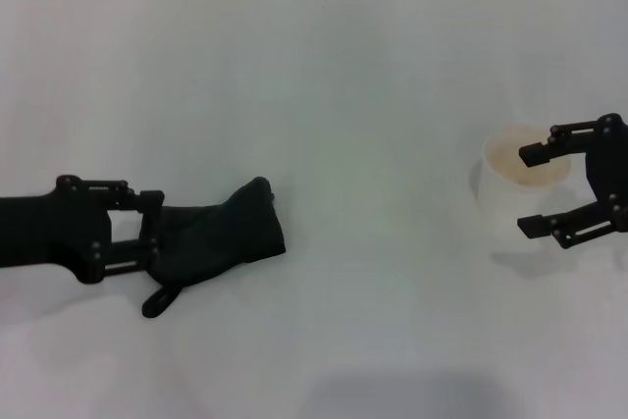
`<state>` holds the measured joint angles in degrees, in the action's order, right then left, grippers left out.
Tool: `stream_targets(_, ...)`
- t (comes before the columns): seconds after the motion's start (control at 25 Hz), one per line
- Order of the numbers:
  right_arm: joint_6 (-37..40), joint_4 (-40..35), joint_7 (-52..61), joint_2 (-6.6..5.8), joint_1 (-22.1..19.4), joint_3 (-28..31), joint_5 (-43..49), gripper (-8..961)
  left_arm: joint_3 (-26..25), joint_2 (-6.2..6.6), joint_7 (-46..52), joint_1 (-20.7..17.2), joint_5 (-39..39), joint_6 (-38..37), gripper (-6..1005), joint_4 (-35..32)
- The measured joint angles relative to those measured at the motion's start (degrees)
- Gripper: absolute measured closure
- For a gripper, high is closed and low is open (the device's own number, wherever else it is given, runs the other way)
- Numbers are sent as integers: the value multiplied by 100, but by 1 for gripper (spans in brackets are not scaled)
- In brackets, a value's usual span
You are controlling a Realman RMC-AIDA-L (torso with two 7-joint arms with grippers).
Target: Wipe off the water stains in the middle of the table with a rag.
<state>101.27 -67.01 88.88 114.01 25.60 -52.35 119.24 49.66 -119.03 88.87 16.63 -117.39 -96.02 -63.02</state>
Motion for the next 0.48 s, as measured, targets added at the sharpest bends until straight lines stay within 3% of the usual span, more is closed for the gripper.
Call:
stream_targets(0.2,248,75,38,-38,19,268,-5,95,-40,1,-464,-147,207,-315,452,6)
stream_targets(0.48,374,-91,-92,42,-333,479,-93,109,-267,-6,-938,-407,445,-669,455,15)
